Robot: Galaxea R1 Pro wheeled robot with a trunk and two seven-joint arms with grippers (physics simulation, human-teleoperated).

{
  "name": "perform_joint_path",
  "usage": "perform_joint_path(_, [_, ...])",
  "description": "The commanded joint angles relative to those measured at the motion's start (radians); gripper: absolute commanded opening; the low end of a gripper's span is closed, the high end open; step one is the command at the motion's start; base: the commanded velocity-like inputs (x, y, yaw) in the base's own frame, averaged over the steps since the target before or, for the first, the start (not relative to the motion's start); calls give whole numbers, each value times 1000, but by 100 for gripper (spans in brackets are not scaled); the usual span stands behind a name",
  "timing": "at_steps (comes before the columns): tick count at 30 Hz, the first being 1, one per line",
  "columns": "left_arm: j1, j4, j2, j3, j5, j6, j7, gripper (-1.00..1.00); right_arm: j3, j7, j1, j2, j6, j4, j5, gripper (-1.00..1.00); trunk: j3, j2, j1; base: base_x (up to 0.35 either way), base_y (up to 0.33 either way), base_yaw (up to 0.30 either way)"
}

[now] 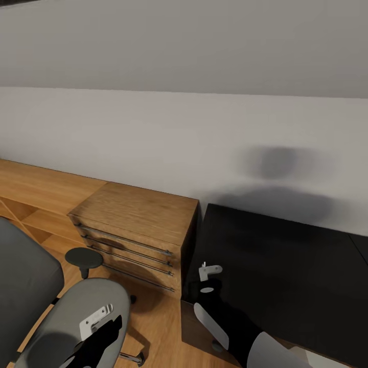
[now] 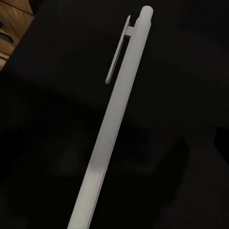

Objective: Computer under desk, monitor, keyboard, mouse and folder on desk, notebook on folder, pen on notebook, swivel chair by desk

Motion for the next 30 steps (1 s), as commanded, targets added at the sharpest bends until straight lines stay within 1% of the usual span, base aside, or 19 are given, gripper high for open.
perform_joint_path(1, [0, -2, 0, 0, 8, 2, 7, 100, 3, -7, -1, 0, 11, 27, -11, 100, -1, -1, 0, 0, 0, 0])
perform_joint_path(10, [0, -2, 0, -1, 8, 2, 7, 100, 3, -7, -1, 6, 13, 46, -11, 100, -1, -1, 0, 0, 0, 0])
perform_joint_path(21, [0, -2, 0, -2, 8, 2, 7, 100, 2, -7, -1, 6, 13, 52, -12, 100, -1, -1, 0, 0, 0, 0])
perform_joint_path(22, [0, -2, 0, -2, 8, 2, 7, 100, 2, -7, -1, 6, 13, 52, -12, -100, -1, -1, 0, 0, 0, 0])
perform_joint_path(30, [0, -2, 0, -2, 8, 2, 7, 100, 2, -5, -1, 5, 13, 50, -12, -100, -1, -1, 0, 0, 0, 0])
